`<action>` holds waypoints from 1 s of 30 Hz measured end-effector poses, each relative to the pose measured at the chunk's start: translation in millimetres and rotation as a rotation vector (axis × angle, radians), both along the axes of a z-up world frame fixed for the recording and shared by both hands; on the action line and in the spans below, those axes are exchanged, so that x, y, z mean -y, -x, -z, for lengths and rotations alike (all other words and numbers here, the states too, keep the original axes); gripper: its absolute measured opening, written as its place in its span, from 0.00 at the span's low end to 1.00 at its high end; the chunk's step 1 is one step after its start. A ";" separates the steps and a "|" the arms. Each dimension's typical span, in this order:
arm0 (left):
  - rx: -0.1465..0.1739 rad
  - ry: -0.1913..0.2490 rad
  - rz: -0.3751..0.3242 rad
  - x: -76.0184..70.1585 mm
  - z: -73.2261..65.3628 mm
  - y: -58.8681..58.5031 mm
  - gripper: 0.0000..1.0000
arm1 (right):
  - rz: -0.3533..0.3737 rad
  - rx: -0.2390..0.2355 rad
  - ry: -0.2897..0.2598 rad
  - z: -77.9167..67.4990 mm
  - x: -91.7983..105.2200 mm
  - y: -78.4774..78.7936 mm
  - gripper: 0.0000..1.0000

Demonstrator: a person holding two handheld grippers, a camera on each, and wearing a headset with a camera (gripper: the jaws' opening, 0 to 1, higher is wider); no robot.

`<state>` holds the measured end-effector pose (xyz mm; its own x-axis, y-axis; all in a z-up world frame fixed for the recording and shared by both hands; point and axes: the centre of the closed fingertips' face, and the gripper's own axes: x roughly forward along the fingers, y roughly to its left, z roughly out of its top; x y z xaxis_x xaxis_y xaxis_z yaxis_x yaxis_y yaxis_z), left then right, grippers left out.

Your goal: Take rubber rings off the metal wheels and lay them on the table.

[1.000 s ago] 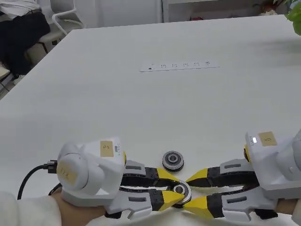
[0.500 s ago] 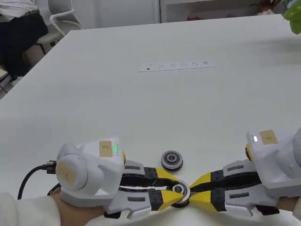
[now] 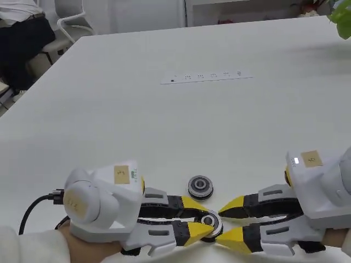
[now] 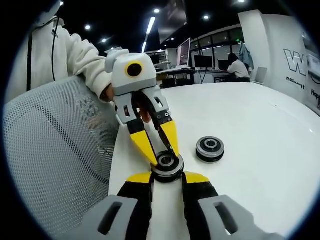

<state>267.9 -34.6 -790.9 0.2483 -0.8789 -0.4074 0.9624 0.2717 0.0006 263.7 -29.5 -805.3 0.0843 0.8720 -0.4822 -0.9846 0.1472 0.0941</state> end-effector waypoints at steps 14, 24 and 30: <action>0.004 -0.002 -0.001 -0.3 -0.2 -0.5 0.14 | 0.045 -0.035 0.016 1.9 9.2 -0.5 0.02; 0.015 -0.007 -0.003 0.1 -0.1 -1.3 0.13 | 0.120 -0.060 0.032 1.2 13.4 -7.3 0.00; 0.020 -0.005 -0.004 0.0 -0.4 -1.3 0.13 | 0.160 -0.098 0.008 -3.0 15.8 -10.3 0.00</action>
<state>269.1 -34.6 -790.6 0.2600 -0.8757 -0.4069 0.9610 0.2756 0.0208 274.0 -45.3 -802.4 0.1739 0.8474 -0.5017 -0.9349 0.3021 0.1862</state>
